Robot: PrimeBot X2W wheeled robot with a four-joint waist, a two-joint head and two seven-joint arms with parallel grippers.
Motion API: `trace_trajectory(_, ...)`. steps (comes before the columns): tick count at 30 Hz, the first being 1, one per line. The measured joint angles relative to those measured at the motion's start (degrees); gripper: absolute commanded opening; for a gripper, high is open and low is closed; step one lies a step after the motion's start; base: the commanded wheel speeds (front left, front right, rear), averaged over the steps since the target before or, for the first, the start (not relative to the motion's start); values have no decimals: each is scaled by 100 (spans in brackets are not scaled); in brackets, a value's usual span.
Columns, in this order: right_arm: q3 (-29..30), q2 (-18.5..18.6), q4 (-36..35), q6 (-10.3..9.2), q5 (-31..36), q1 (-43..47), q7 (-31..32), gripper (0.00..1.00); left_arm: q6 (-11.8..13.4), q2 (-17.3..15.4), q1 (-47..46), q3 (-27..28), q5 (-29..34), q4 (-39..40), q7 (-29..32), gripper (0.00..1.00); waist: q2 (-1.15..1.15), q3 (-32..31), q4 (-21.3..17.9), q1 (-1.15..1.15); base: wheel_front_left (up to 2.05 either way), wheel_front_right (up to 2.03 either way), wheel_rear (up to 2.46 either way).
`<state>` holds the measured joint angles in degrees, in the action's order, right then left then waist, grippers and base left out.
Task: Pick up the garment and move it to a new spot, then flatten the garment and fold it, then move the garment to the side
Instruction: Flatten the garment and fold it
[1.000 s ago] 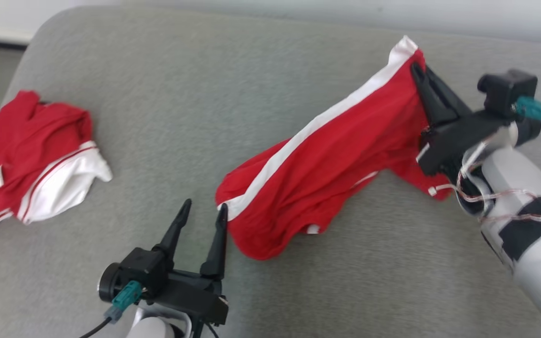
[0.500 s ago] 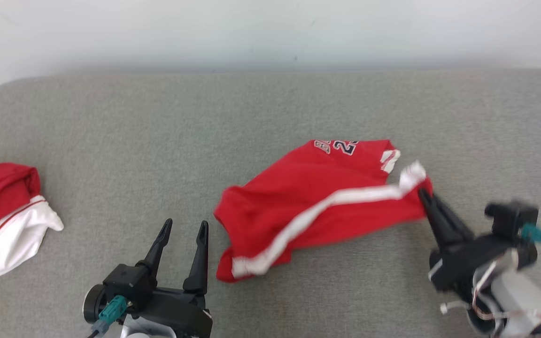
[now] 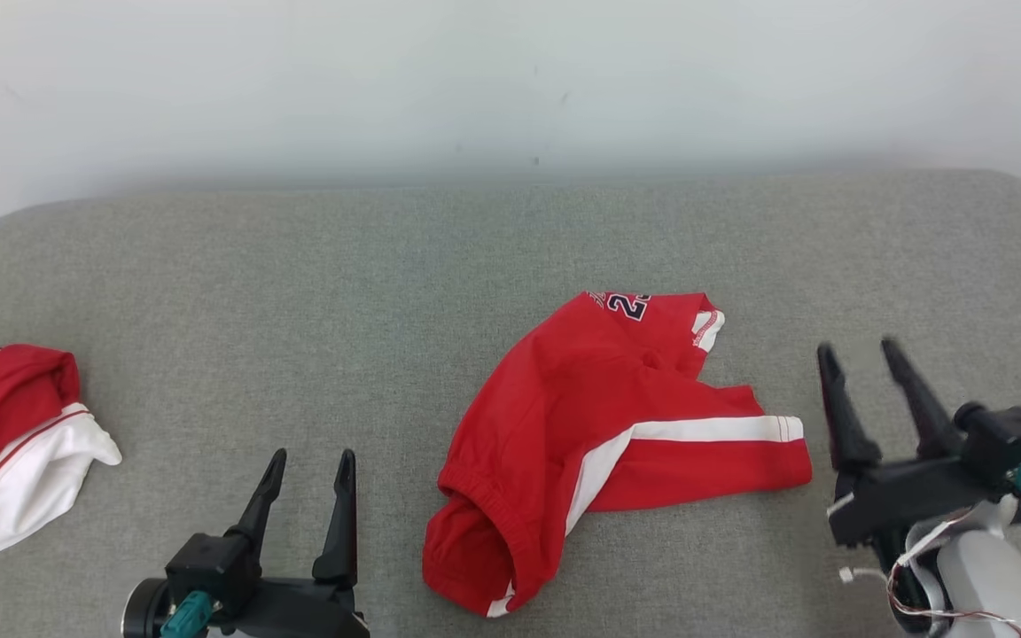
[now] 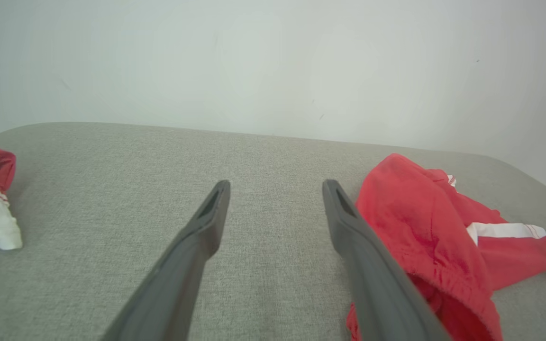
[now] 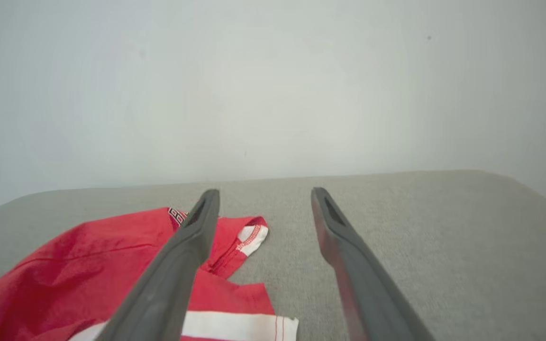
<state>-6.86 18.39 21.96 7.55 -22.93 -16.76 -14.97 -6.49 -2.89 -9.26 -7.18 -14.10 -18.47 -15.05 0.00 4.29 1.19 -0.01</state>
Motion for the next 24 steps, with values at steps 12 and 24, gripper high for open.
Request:
trace_trajectory(12,682,-866,-1132,0,1566,693,-2,100,131,-1,377,-15,167,493,0,100,0,-101,88,0,0,0,0)
trace_trajectory(24,777,-999,-923,0,1700,846,-2,100,-56,-4,497,-1608,-296,138,0,100,0,50,38,1,0,0,0)
